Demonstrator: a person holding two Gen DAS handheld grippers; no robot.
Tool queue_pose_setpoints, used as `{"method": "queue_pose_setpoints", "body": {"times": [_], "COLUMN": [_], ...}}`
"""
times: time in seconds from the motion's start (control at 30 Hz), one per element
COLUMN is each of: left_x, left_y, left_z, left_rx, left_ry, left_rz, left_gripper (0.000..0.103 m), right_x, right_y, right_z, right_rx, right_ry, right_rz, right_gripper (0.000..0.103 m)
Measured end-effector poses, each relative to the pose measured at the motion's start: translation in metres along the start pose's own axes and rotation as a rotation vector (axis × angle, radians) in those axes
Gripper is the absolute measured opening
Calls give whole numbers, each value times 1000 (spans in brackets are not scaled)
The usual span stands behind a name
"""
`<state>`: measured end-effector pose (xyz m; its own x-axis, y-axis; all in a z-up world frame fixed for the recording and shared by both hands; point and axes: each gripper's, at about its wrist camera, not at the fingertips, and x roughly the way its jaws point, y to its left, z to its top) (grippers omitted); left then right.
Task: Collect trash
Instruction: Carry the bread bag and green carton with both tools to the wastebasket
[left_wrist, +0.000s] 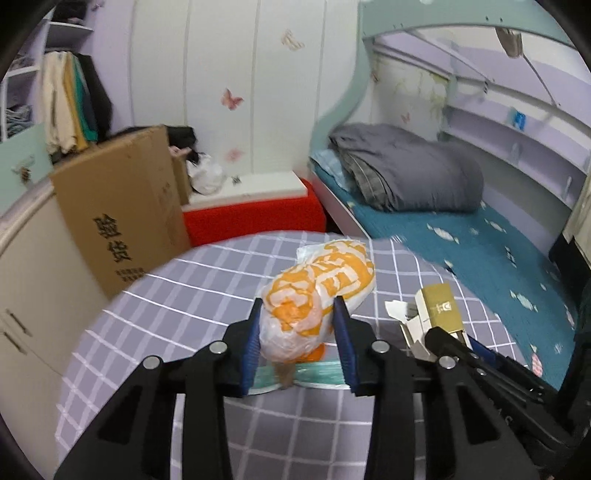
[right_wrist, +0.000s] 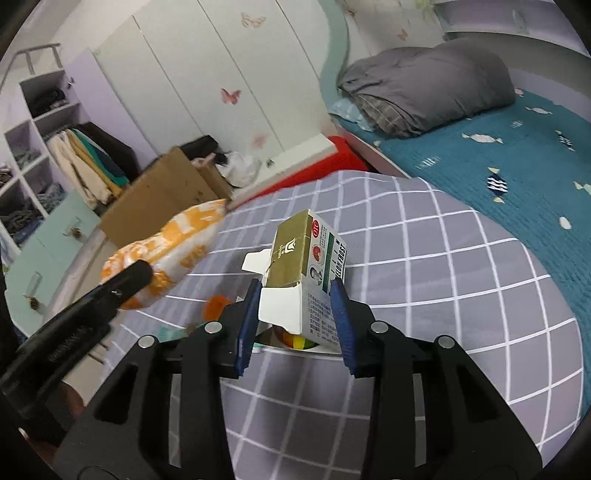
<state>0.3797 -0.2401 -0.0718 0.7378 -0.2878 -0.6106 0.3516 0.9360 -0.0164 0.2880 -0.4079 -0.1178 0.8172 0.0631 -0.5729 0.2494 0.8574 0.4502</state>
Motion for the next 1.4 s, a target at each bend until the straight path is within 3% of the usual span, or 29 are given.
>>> {"method": "queue_pose_setpoints", "body": {"times": [0.33, 0.5, 0.63, 0.87, 1.03, 1.3, 1.4], "left_x": [-93, -139, -168, -219, -248, -257, -251], "left_y": [64, 106, 145, 227, 292, 377, 396], "left_z": [-14, -39, -61, -115, -167, -244, -262], "left_rx": [-81, -126, -187, -341, -491, -663, -705], "left_ry": [-88, -116, -121, -119, -105, -20, 15], "left_rz": [142, 238, 264, 351, 456, 554, 552], "left_gripper": [36, 36, 36, 36, 36, 36, 36], "right_x": [-28, -46, -52, -55, -46, -24, -11], "right_y": [60, 113, 162, 252, 309, 372, 388], "right_z": [-15, -31, -53, -121, -173, -247, -272], "right_rx": [-84, -155, -233, -365, -444, -540, -568], "right_ry": [6, 15, 42, 145, 235, 354, 392], "right_rz": [124, 199, 252, 378, 451, 508, 510], "right_gripper": [37, 37, 37, 37, 37, 37, 37]}}
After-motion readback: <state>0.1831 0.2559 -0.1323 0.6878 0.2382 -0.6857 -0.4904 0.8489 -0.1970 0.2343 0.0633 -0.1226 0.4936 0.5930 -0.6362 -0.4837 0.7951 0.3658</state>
